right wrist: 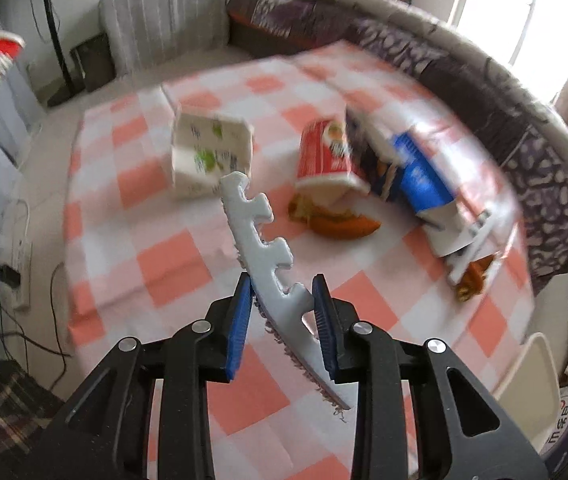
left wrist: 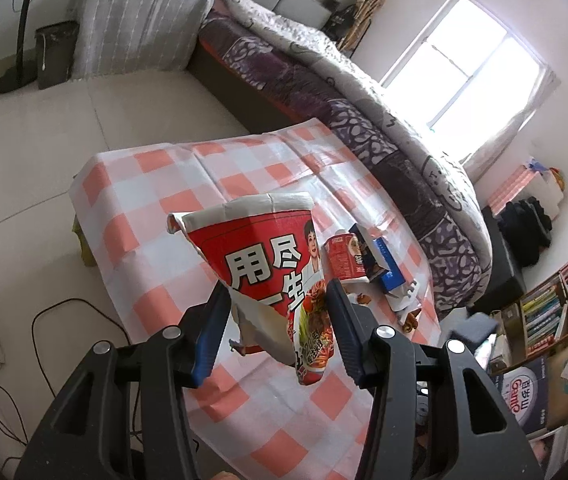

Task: Collect trash
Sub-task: 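Grasp the white plastic strip with the right tool, then drop the white strip into the bin with the right tool, then release the red noodle cup into the bin with the left tool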

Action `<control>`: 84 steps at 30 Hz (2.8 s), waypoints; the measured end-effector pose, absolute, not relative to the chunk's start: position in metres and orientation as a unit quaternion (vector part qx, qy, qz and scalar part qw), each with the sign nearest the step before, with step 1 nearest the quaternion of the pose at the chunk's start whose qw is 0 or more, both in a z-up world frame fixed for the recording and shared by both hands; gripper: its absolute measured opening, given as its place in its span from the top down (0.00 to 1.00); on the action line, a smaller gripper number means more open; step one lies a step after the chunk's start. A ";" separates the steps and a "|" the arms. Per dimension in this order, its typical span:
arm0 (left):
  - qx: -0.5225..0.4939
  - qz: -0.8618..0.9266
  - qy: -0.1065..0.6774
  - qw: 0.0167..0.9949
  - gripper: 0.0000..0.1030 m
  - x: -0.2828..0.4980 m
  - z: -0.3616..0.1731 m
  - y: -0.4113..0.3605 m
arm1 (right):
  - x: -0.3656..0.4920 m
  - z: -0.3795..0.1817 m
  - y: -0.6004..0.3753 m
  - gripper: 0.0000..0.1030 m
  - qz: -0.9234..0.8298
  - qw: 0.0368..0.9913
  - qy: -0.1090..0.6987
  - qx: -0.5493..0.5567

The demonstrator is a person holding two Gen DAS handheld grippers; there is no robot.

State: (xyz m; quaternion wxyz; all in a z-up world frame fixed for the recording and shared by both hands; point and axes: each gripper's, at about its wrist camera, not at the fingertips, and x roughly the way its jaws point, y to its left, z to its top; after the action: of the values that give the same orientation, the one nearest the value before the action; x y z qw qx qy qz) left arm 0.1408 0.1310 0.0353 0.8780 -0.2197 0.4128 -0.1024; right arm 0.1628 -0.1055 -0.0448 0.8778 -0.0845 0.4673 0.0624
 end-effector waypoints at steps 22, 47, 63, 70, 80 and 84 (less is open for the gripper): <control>-0.141 -0.122 0.390 0.902 0.52 0.137 0.032 0.066 | 0.133 0.011 -0.169 0.71 -0.009 0.936 0.351 0.020; -0.073 -0.172 0.404 0.895 0.52 0.128 0.022 -0.028 | 0.095 0.005 -0.309 0.70 -0.158 0.904 0.374 0.132; -0.032 -0.237 0.415 0.878 0.52 0.110 0.012 -0.116 | 0.050 0.003 -0.393 0.21 -0.281 0.866 0.354 0.216; -0.016 -0.275 0.430 0.860 0.52 0.099 0.002 -0.165 | 0.032 0.009 -0.421 0.18 -0.306 0.860 0.331 0.240; -0.022 -0.361 0.453 0.815 0.51 0.085 -0.001 -0.255 | 0.007 0.019 -0.462 0.17 -0.332 0.849 0.288 0.294; -0.050 -0.397 0.471 0.786 0.39 0.085 -0.001 -0.292 | -0.007 0.025 -0.480 0.17 -0.351 0.840 0.262 0.320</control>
State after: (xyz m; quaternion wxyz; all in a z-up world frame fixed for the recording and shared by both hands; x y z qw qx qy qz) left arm 0.0847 -0.2918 -0.0012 0.7860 -0.0500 0.4715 -0.3968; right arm -0.0068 -0.4800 0.0246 0.8402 0.3196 0.2621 -0.3510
